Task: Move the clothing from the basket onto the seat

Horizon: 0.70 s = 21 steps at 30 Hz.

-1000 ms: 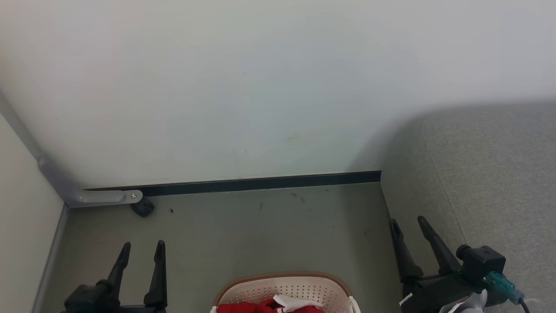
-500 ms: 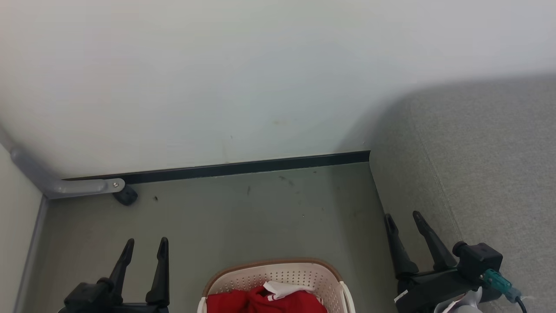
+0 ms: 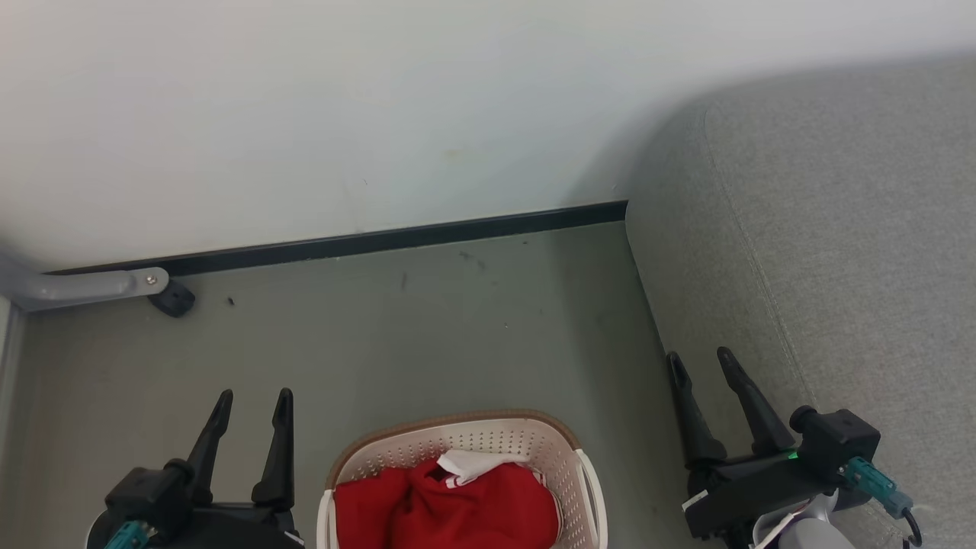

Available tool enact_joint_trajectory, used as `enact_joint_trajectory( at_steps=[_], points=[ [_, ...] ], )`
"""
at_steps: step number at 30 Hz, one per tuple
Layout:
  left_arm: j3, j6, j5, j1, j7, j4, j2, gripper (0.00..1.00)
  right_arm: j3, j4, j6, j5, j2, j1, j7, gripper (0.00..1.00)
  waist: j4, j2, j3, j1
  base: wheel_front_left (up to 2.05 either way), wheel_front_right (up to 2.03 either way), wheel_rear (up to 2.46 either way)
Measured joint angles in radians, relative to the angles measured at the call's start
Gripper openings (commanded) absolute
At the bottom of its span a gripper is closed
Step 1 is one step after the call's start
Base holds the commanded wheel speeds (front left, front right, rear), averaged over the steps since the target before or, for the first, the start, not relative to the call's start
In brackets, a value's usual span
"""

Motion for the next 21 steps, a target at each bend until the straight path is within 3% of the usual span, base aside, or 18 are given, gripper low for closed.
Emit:
enact_joint_trajectory(
  at_steps=[21],
  points=[
    [-0.107, -0.040, -0.010, -0.171, 0.080, 0.168, 0.015, 1.00, -0.054, -0.047, -0.012, -0.020, 0.032, -0.072, 0.000, 1.00, -0.069, 0.0000, 0.194, 0.0001, 0.00, 0.00, 0.00]
  ],
)
